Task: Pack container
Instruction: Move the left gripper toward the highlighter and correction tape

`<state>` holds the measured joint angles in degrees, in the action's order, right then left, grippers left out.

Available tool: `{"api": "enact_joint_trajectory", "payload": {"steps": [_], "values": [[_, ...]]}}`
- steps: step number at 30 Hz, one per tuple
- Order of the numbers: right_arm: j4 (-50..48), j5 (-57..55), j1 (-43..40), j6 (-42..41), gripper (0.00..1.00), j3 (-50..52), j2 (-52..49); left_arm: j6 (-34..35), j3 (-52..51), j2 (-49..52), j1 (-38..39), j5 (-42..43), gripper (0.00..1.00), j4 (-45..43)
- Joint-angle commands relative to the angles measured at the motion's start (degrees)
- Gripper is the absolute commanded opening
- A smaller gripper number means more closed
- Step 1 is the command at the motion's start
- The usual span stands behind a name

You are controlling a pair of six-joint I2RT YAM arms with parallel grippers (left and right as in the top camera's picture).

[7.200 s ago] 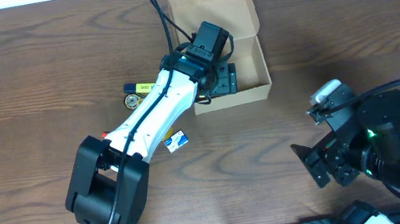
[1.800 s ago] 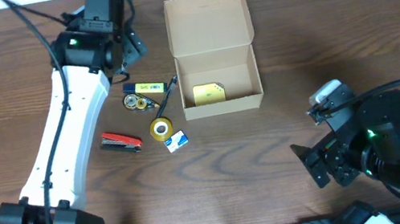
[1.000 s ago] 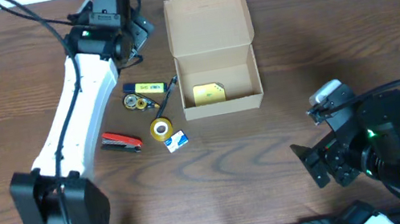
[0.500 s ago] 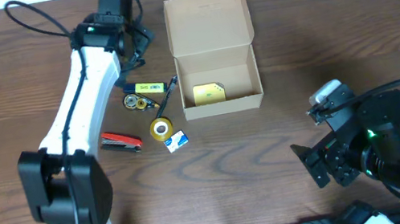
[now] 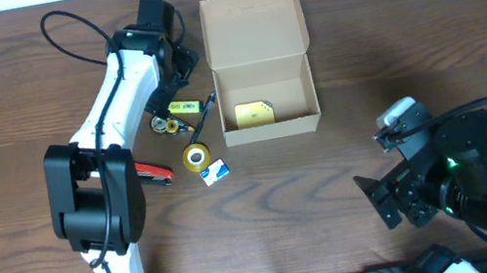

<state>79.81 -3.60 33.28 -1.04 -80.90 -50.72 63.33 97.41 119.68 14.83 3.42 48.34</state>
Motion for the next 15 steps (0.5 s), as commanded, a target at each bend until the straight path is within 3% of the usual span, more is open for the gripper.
{"api": "enact_joint_trajectory", "payload": {"steps": [1,9,10,15], "values": [[-0.02,0.0,-0.9,-0.83,0.99,0.07,0.09,1.03,-0.17,1.92,-0.22,1.97,1.0,0.48],[-0.02,0.02,-0.9,-0.83,0.99,0.07,0.09,5.16,-0.17,1.95,-0.2,-0.04,1.0,2.21],[-0.02,0.0,-0.9,-0.83,0.99,0.07,0.09,5.88,-0.17,1.95,-0.17,-0.59,0.95,2.19],[-0.02,0.0,-0.9,-0.83,0.99,0.07,0.09,8.81,-0.17,1.95,-0.07,-2.78,0.94,2.12]]}}
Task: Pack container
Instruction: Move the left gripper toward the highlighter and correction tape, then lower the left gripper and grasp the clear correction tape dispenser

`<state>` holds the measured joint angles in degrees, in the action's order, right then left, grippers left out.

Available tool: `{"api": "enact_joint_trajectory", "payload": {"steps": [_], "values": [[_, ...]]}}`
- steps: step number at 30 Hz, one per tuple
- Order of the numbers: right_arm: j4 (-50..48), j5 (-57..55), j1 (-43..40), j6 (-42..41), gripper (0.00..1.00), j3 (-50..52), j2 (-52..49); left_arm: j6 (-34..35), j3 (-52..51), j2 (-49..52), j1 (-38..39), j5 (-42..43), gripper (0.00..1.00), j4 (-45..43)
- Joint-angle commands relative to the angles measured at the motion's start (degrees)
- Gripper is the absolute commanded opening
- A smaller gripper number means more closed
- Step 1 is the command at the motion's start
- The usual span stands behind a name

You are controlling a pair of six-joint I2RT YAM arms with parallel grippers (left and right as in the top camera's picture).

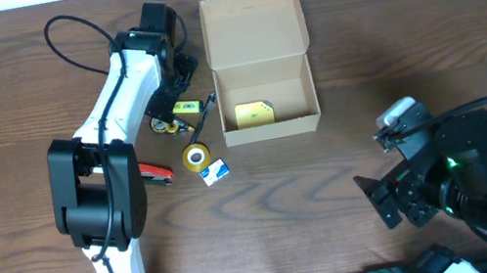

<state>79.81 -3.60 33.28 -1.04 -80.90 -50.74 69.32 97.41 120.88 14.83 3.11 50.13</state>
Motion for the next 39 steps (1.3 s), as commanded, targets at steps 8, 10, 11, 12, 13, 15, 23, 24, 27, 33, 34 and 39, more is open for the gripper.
{"api": "enact_joint_trajectory", "payload": {"steps": [8,10,11,12,13,15,23,24,27,33,34,39], "values": [[-0.02,0.0,-0.9,-0.83,0.99,0.07,0.11,3.26,-0.2,0.74,-0.09,-3.52,0.94,0.9],[-0.02,0.02,-0.9,-0.83,0.99,0.07,0.11,2.89,-0.2,0.74,-0.09,-3.5,0.94,1.66],[-0.02,0.0,-0.9,-0.83,0.99,0.07,0.11,2.84,-0.17,0.74,-0.04,-3.48,0.94,2.71],[-0.02,0.02,-0.9,-0.83,0.99,0.07,0.11,2.84,-0.2,0.74,-0.04,-3.43,0.94,3.74],[-0.02,0.0,-0.9,-0.83,0.99,0.07,0.11,2.84,-0.17,0.74,-0.04,-3.26,0.94,5.07],[-0.02,0.0,-0.9,-0.83,0.99,0.07,0.11,2.82,-0.2,0.74,-0.04,-3.21,0.94,7.3],[-0.02,0.02,-0.9,-0.83,0.99,0.07,0.11,2.51,-0.2,0.74,-0.04,-3.78,0.91,8.66],[-0.02,0.0,-0.9,-0.83,0.99,0.07,0.11,2.21,-0.2,0.74,-0.09,-3.85,0.91,8.26],[-0.02,0.0,-0.9,-0.83,0.99,0.07,0.11,2.23,-0.17,0.74,-0.15,-5.29,0.91,7.8],[-0.02,0.02,-0.9,-0.83,0.99,0.07,0.11,2.19,-0.2,0.74,-0.2,-6.54,0.91,6.21],[-0.02,0.0,-0.9,-0.83,0.99,0.07,0.11,1.18,-0.31,0.74,-0.2,-6.51,0.91,6.21],[-0.02,0.02,-0.9,-0.83,0.99,0.07,0.11,-0.59,-1.03,0.74,-0.2,-6.08,0.89,7.1]]}}
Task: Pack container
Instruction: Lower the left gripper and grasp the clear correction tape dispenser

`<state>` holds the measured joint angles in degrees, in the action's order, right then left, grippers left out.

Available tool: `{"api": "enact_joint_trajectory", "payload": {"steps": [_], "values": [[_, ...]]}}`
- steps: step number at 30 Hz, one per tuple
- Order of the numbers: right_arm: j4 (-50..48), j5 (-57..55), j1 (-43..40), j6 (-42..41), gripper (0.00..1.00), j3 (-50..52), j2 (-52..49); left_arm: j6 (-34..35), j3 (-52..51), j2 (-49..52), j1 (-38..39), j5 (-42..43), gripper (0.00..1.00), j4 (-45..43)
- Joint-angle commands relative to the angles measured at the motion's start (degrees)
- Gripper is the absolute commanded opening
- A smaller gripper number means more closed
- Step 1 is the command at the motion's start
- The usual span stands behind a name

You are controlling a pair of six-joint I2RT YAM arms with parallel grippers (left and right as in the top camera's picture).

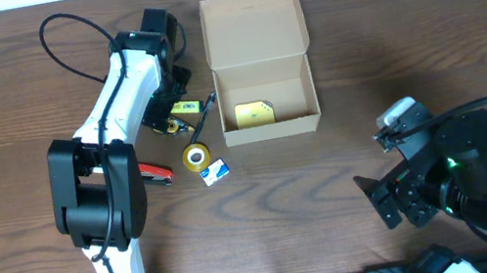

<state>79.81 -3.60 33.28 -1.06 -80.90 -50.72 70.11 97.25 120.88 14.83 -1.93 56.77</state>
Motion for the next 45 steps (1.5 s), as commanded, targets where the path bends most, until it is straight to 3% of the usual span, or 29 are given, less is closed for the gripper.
{"api": "enact_joint_trajectory", "payload": {"steps": [1,11,20,45], "values": [[-0.02,0.02,-0.9,-0.81,0.99,0.07,0.09,-1.38,-0.9,0.74,-0.2,-1.05,0.86,0.46],[-0.02,0.0,-0.9,-0.81,0.99,0.07,0.09,-1.97,-1.27,0.74,-0.17,-0.96,0.8,6.08],[-0.02,0.02,-0.9,-0.81,0.99,0.07,0.09,-4.66,-5.01,0.74,-0.2,-1.64,0.8,-0.04],[-0.02,0.0,-0.9,-0.81,0.99,0.07,0.09,-5.84,-10.03,0.92,-0.24,-2.6,0.77,-4.59]]}}
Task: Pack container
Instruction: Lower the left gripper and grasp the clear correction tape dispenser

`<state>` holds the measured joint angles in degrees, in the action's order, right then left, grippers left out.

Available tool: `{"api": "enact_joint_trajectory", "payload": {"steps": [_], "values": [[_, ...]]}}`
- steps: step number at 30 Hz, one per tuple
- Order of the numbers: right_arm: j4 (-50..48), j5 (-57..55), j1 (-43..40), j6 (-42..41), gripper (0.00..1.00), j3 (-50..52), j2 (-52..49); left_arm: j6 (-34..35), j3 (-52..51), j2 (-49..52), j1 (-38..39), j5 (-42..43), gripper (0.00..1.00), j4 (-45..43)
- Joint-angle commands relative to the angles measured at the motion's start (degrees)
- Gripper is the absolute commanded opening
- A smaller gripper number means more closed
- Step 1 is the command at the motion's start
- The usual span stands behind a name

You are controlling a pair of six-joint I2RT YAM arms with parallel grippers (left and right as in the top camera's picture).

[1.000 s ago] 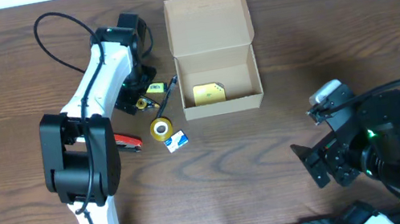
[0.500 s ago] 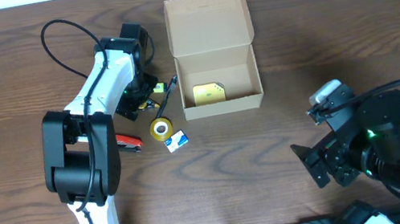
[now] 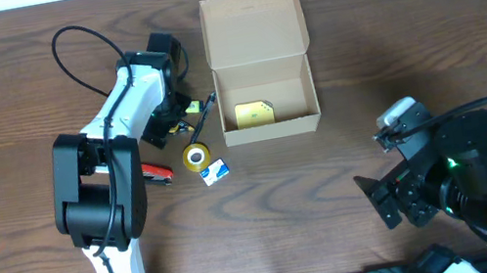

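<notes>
An open cardboard box (image 3: 260,66) stands at the back middle with a yellow packet (image 3: 254,113) inside it. To its left lie a small yellow item (image 3: 188,108), a black stick (image 3: 208,108), a yellow tape roll (image 3: 194,157), a blue-and-white packet (image 3: 216,170) and a red-handled tool (image 3: 157,175). My left gripper (image 3: 165,123) is down among these items, just left of the small yellow item; its fingers are hidden under the wrist. My right gripper (image 3: 379,201) rests folded at the front right, its jaws unclear.
The white left arm (image 3: 104,160) stretches from the front edge to the items, with a black cable (image 3: 75,46) looping behind it. The bulky black right arm (image 3: 469,180) fills the front right corner.
The left wrist has shifted a little toward the front and the arm's elbow has moved right. The gripper stays over the spot beside the small yellow item. The right arm is unchanged.
At first the left gripper was behind the loose items, with a small gold object showing left of the yellow item. Then it had come down over that gold object, hiding it. It is still there now. The box and right arm never moved.
</notes>
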<state>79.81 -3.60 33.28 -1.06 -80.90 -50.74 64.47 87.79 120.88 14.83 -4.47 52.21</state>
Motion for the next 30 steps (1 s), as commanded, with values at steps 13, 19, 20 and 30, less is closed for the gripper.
{"api": "enact_joint_trajectory", "payload": {"steps": [13,19,20,30], "values": [[-0.02,0.02,-0.9,-0.81,0.99,0.07,0.11,-0.15,-3.65,0.96,-0.24,0.04,0.73,-3.19],[-0.02,0.02,-0.9,-0.81,0.99,0.07,0.11,-0.17,-3.69,0.96,-0.24,-0.33,0.57,-3.21],[-0.02,0.02,-0.9,-0.81,0.99,0.07,0.11,-0.17,-3.72,0.96,-0.24,-0.5,0.54,-3.21],[-0.02,0.0,-0.9,-0.81,0.99,0.07,0.11,-0.17,-3.72,0.96,-0.24,-0.59,0.4,-3.21]]}}
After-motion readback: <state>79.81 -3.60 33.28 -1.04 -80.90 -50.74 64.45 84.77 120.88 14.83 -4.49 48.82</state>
